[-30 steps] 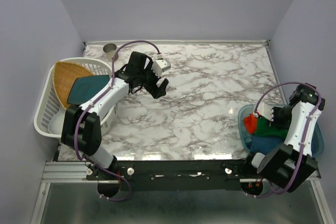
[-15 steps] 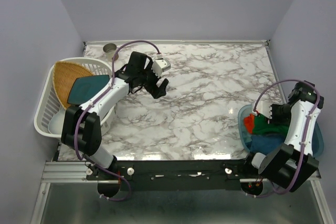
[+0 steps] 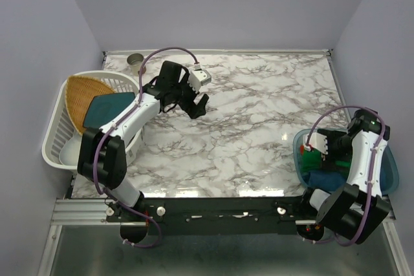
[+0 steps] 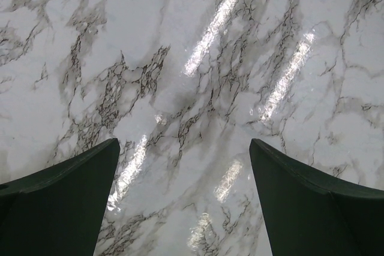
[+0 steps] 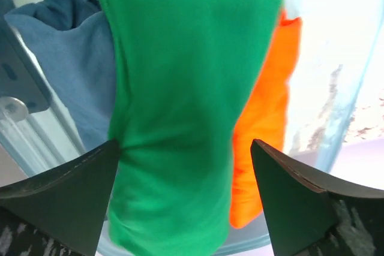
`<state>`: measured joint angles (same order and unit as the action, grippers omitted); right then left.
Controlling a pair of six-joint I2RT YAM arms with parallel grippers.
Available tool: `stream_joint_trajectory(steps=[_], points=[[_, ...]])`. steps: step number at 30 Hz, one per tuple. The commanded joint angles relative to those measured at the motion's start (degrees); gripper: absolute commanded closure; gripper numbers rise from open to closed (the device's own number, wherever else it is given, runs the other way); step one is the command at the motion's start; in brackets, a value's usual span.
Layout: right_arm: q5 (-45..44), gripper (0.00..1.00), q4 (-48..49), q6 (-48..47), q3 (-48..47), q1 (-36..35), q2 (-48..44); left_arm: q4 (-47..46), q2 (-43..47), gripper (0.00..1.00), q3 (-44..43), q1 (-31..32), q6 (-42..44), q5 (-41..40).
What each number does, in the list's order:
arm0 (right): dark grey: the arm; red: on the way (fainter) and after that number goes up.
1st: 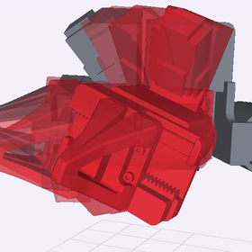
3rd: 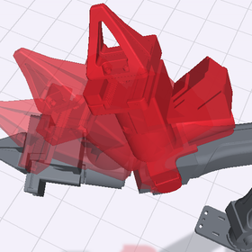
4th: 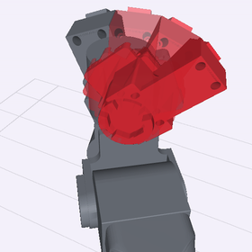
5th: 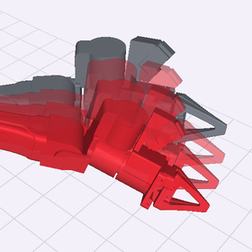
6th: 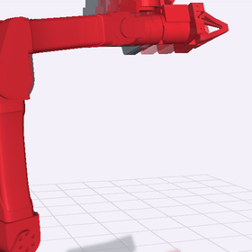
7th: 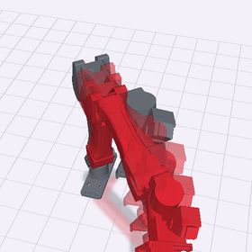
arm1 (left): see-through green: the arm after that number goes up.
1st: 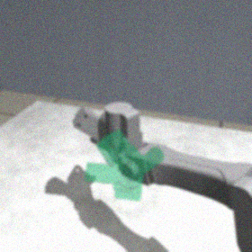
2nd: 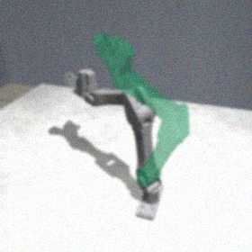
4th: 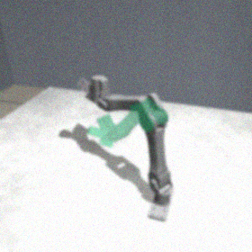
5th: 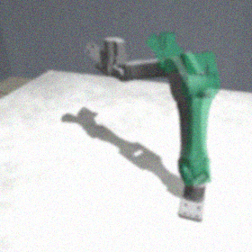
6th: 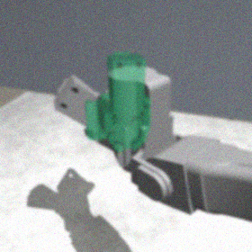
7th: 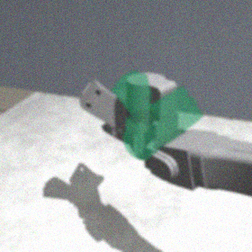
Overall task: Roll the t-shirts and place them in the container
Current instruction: Place the T-shirt in the bin.
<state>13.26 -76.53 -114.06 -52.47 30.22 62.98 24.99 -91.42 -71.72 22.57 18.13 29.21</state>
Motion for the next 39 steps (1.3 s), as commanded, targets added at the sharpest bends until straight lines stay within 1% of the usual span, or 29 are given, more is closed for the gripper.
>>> stream_joint_trajectory(steps=[1,3,4,5,8,10,11,12,14,15,16,17,18,19,20,21,22,23,24,25,27,28,31,33,34,35,37,39], points=[[6.59,0.0,-11.0,-39.49,-8.23,-0.25,-1.97,0.32,-0.08,0.01,-2.63,-0.33,-0.38,1.81],[7.57,0.0,-10.83,-37.65,-10.97,-0.16,-2.86,1.02,0.53,0.01,-3.77,-0.33,-0.03,1.81],[10.36,0.0,-10.92,-36.25,-14.56,-0.16,-3.12,1.2,0.8,0.01,-4.21,-0.33,0.24,1.73],[11.78,0.0,-10.83,-34.93,-16.07,-0.16,-3.13,1.72,1.06,0.01,-5.35,-0.33,0.41,1.64],[17.22,0.0,-10.83,-27.29,-19.77,-0.16,-3.3,3.65,2.03,0.01,-7.81,-0.33,1.73,1.99],[18.38,0.0,-9.26,-17.73,-18.64,-0.16,-4.26,4.8,2.91,0.01,-8.78,-0.33,2.87,2.51],[18.82,0.0,-6.03,-13.25,-15.33,-0.25,-6.1,5.58,3.08,0.01,-9.31,-0.33,3.83,2.69],[18.56,0.0,-4.26,-3.63,-13.38,-0.25,-6.99,5.94,3.52,0.01,-9.49,-0.33,4.19,2.87],[15.25,0.0,-0.74,6.0,-9.42,-0.25,-8.31,7.08,3.88,0.01,-10.01,-0.42,4.19,3.13],[14.09,0.0,-1.16,14.22,-7.84,-0.25,-8.14,7.52,3.88,0.01,-10.19,-0.33,4.02,3.22],[12.95,0.0,-2.12,18.05,-7.83,-0.16,-7.61,7.87,3.88,0.01,-10.36,-0.33,4.02,3.48],[11.63,0.07,-4.91,21.82,-8.09,-0.16,-7.09,8.4,4.05,0.01,-10.37,-0.33,3.84,4.01],[11.18,0.17,-6.77,28.3,-9.66,-0.25,-5.52,8.4,4.23,0.01,-10.28,-0.33,3.58,4.1],[11.18,0.5,-8.62,31.15,-10.19,-0.16,-4.89,8.41,4.32,0.01,-10.19,-0.33,3.32,4.19],[10.92,0.68,-10.9,33.7,-10.37,-0.16,-4.71,8.49,4.32,0.01,-10.1,-0.33,3.05,4.36],[10.57,0.84,-10.92,40.17,-9.77,-0.16,-5.23,8.49,3.88,0.01,-10.19,-0.42,2.7,4.54],[10.21,0.98,-10.92,41.8,-7.5,-0.16,-7.59,8.67,3.53,0.01,-10.45,-0.33,2.35,4.71],[8.99,0.99,-10.92,42.42,-5.65,-0.16,-8.91,9.19,3.27,0.01,-11.15,-0.33,2.09,4.8],[8.11,0.99,-10.92,42.17,-3.98,-0.16,-10.41,9.54,2.48,0.01,-11.68,-0.33,1.91,4.98],[7.14,0.99,-10.92,41.73,-0.22,-0.16,-12.6,9.9,2.04,0.01,-12.29,-0.42,2.0,5.15],[2.75,0.99,-10.66,40.94,3.14,-0.16,-13.84,11.21,0.81,0.01,-14.23,-0.33,2.26,4.8],[2.65,0.99,-10.83,40.94,2.81,1.15,-13.68,11.65,0.45,0.01,-14.84,-0.33,2.43,4.63],[-0.85,0.99,-10.74,39.71,3.42,2.12,-12.45,13.06,-1.22,0.01,-17.04,-0.33,2.96,4.1],[-4.98,0.99,-9.69,38.92,4.56,3.44,-9.82,14.03,-2.62,0.01,-18.53,-0.33,2.88,4.1],[-6.91,0.99,-8.73,38.74,5.26,4.92,-8.68,14.29,-3.06,0.01,-19.06,-0.33,2.79,4.27],[-11.19,0.99,-6.29,38.22,5.97,6.07,-7.97,14.64,-3.59,0.01,-20.02,-0.33,2.44,4.19],[-14.99,0.99,-2.94,35.85,7.73,9.14,-6.47,14.47,-4.56,0.01,-20.65,-0.33,1.73,4.19],[-17.73,0.99,1.63,33.74,8.25,10.12,-5.77,14.03,-5.08,0.01,-20.91,-0.33,1.21,3.92]])
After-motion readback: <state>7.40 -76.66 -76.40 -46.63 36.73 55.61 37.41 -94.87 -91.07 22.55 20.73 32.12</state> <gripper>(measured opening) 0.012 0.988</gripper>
